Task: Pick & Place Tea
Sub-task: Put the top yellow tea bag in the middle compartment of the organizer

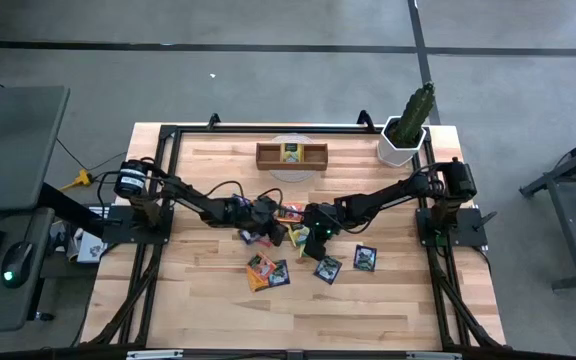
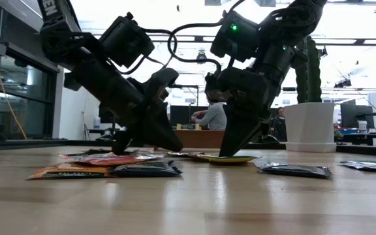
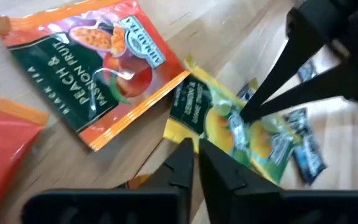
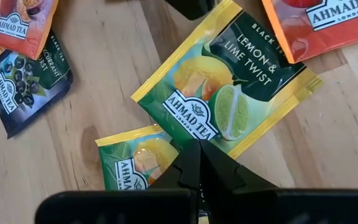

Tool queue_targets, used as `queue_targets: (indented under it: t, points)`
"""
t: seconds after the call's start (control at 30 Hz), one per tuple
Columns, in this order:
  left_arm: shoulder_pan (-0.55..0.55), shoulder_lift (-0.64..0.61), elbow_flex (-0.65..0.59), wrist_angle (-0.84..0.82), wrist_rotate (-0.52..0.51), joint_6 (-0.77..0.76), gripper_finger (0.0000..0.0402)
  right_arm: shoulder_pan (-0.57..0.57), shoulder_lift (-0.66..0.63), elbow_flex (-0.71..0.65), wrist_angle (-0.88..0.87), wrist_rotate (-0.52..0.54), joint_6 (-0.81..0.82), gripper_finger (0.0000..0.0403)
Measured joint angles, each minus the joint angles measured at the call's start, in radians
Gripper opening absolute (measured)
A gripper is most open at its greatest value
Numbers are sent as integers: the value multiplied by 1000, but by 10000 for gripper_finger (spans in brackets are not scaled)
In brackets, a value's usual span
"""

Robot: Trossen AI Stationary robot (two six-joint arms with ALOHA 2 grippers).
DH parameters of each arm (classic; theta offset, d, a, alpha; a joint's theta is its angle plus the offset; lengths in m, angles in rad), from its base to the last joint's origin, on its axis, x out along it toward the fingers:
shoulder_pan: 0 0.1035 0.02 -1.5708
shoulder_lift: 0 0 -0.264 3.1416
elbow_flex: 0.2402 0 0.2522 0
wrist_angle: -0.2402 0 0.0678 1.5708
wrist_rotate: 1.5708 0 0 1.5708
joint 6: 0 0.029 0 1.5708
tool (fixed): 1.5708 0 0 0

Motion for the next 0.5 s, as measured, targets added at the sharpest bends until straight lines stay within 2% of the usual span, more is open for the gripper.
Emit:
queue_targets:
  t: [0.13,0.3,0.5]
  points:
    - [26,0,0,2,46,-28,82,0,1,0,0,0,0,0]
    - [60,-1,0,1,153,-87,145,0,1,0,3,0,0,0]
    - [86,0,0,1,192,-154,167,0,1,0,3,4,-3,0]
